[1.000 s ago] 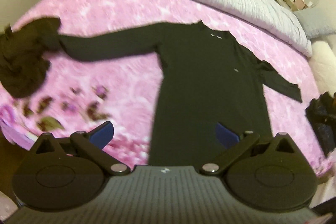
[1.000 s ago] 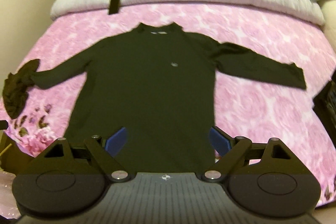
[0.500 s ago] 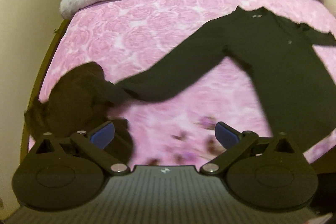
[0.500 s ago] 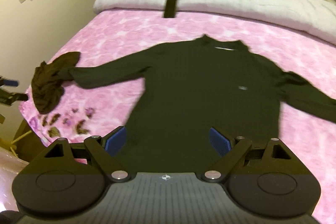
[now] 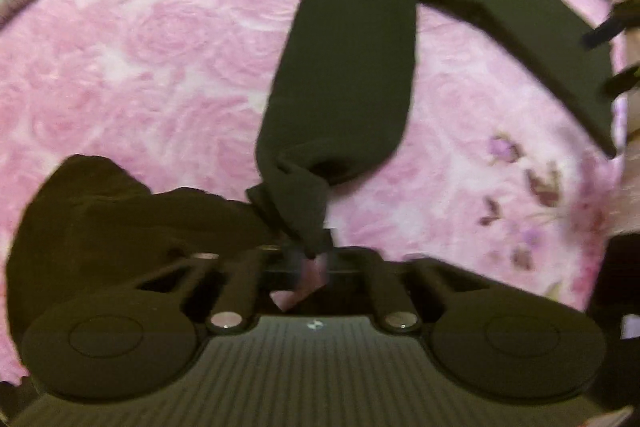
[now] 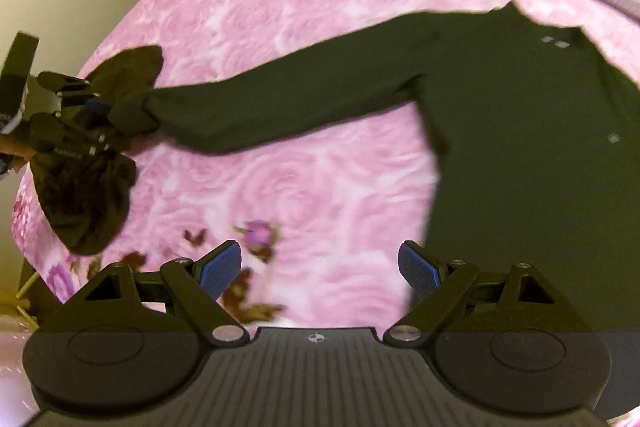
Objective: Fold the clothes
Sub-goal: 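Release the hem and move the left gripper toward a sleeve end, then grasp the sleeve end with the left gripper and pull it outward straight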
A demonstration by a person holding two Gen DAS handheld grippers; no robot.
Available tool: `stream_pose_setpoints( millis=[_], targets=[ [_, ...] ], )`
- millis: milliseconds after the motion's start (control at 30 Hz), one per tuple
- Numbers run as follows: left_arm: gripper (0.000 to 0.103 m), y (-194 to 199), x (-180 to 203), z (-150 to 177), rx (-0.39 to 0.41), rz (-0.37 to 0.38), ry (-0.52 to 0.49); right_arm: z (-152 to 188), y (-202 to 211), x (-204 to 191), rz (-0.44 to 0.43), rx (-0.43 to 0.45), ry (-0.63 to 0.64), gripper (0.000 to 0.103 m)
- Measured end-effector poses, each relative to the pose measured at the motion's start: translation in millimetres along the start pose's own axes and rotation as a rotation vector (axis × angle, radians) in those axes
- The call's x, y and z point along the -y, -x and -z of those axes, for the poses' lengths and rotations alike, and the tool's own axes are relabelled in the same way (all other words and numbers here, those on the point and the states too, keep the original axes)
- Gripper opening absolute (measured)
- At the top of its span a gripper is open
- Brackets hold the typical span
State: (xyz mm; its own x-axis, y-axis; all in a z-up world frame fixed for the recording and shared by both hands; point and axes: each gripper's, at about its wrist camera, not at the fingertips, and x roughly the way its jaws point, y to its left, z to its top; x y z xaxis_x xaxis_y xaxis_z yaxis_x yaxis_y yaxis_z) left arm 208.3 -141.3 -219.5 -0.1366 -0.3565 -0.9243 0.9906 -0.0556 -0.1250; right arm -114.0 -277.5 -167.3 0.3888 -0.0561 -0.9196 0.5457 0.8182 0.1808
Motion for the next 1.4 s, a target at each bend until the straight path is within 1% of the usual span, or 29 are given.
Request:
stream_pose_setpoints(
  millis=[33,67,167,200,300,333,467,533,600,667,767,833,867,933,1000,1033,1067,1100,1133,1167,1233,1300,1333,1367,1400],
  targets=[
    [0.002,5.7,-10.9,-2.3,-0.001,0.057,0.076,-3.6,-9.4,-8.2,0.002,-0.012,-0.003,0.088],
    [0.001,11.4,-24.9,-4.9,-0.002,0.124,0.175,-8.5,-18.8,-17.3,0.003,-0.020,-0.005,0.088],
    [0.001,27.9,-77.0,-4.5,0.028,0.326,0.521,-22.2,-37.4,-38.2,-0.003,-0.021,-0.016,0.088],
    [0.001,29.0,-91.6,-2.6,0.030,0.375,0.605,-26.6,-42.2,-44.0,-0.012,-0.017,-0.021,0.088],
    [0.001,28.9,-129.7,3.7,0.033,0.509,0.812,-36.5,-55.5,-58.3,-0.040,-0.003,-0.021,0.088],
    [0.001,27.4,-136.2,4.9,0.032,0.528,0.845,-39.3,-60.7,-62.5,-0.042,-0.004,-0.019,0.088],
    [0.001,17.4,-146.0,7.4,0.020,0.540,0.887,-48.0,-76.9,-77.0,-0.054,-0.005,-0.024,0.088],
    [0.001,12.5,-150.9,8.6,0.014,0.545,0.908,-53.2,-82.2,-81.3,-0.100,0.021,-0.045,0.088],
    [0.001,7.5,-155.8,9.9,0.009,0.551,0.929,-57.1,-93.9,-88.5,-0.173,0.062,-0.053,0.088],
    [0.001,2.5,-160.7,11.1,0.003,0.557,0.950,-58.4,-116.1,-90.2,-0.253,0.064,-0.135,0.088],
    [0.001,-9.4,-160.7,21.3,-0.045,0.535,0.958,-59.6,-152.4,-90.5,-0.372,0.051,-0.286,0.087],
    [0.001,-11.1,-160.8,28.7,-0.040,0.551,0.975,-58.8,-173.3,-88.5,-0.450,0.051,-0.400,0.088],
    [0.001,-10.9,-160.4,31.8,-0.042,0.553,0.979,-55.4,-179.5,-84.1,-0.500,0.070,-0.482,0.088],
    [0.001,-11.8,-158.5,37.0,-0.054,0.549,0.977,-48.8,-187.5,-78.4,-0.564,0.108,-0.592,0.086],
    [0.001,-14.1,-156.4,42.3,-0.070,0.548,0.981,-44.0,-194.4,-73.9,-0.606,0.136,-0.673,0.078],
    [0.001,-14.3,-154.9,43.8,-0.081,0.539,0.970,-43.2,-197.7,-72.0,-0.618,0.138,-0.698,0.061],
    [0.001,-13.9,-152.9,44.5,-0.094,0.523,0.951,-43.5,-201.5,-70.5,-0.623,0.123,-0.719,0.036],
    [0.001,-13.3,-150.6,43.9,-0.106,0.507,0.929,-44.6,-204.3,-69.5,-0.619,0.096,-0.728,0.023],
    [0.002,-12.3,-147.6,42.2,-0.118,0.481,0.900,-46.0,-205.1,-69.4,-0.604,0.066,-0.726,0.013],
    [0.001,-11.1,-144.1,39.8,-0.128,0.445,0.868,-48.1,-203.4,-70.6,-0.581,0.030,-0.707,0.006],
    [0.001,-8.6,-136.4,34.5,-0.143,0.370,0.805,-52.6,-197.4,-76.6,-0.512,-0.020,-0.627,0.006],
    [0.001,-3.1,-128.6,28.9,-0.138,0.315,0.768,-57.8,-190.0,-85.6,-0.418,-0.063,-0.518,0.008],
    [0.004,0.6,-124.5,26.3,-0.132,0.292,0.756,-59.9,-184.6,-89.1,-0.383,-0.070,-0.472,0.012],
    [0.010,4.7,-120.5,24.2,-0.123,0.272,0.748,-61.7,-177.1,-92.3,-0.353,-0.068,-0.430,0.020],
    [0.014,10.3,-115.4,22.2,-0.110,0.251,0.738,-62.9,-169.9,-94.0,-0.321,-0.066,-0.391,0.024]
  ],
)
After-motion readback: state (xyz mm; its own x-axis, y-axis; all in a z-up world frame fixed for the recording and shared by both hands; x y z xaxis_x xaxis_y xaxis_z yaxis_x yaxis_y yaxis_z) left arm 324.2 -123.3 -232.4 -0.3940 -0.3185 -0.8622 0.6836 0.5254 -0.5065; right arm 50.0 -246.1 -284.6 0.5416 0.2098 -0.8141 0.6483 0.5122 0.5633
